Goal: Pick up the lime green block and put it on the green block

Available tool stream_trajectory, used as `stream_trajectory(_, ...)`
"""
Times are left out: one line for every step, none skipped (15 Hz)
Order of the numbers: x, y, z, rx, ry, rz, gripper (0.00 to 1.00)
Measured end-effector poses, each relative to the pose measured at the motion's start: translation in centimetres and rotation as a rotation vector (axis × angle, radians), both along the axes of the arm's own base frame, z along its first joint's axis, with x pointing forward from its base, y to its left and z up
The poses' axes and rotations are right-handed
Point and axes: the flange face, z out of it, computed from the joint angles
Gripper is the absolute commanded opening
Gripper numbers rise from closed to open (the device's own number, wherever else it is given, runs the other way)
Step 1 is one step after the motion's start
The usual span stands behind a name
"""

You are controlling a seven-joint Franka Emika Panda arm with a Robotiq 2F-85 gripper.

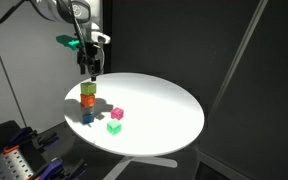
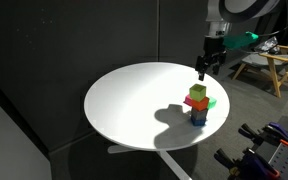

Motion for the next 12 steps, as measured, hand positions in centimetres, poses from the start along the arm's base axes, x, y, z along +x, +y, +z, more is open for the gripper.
stream_trajectory(0.0, 0.0, 0.0, 0.0, 0.0, 0.0, 1.0)
stream_trajectory(0.0, 0.0, 0.0, 0.0, 0.0, 0.0, 1.0)
stream_trajectory(0.0, 0.0, -0.1, 0.0, 0.001, 0.0, 1.0)
stream_trajectory(0.0, 0.0, -0.2, 0.0, -0.001, 0.0, 1.0)
stream_trajectory(0.0, 0.0, -0.3, 0.0, -0.003, 0.0, 1.0)
stream_trajectory(0.0, 0.0, -0.4, 0.001, -0.007, 0.0, 1.0)
stream_trajectory(0.1, 0.0, -0.6, 0.001, -0.011, 0.0, 1.0)
stream_trajectory(0.2, 0.0, -0.8, 0.001, -0.016, 0.0, 1.0)
stream_trajectory(0.3, 0.0, -1.0, 0.002, -0.021, 0.0, 1.0)
stream_trajectory(0.4, 0.1, -1.3, 0.002, -0.023, 0.001, 1.0)
stream_trajectory(0.5, 0.2, -1.6, 0.002, -0.025, 0.003, 1.0)
stream_trajectory(0.6, 0.4, -1.8, 0.002, -0.026, 0.007, 1.0)
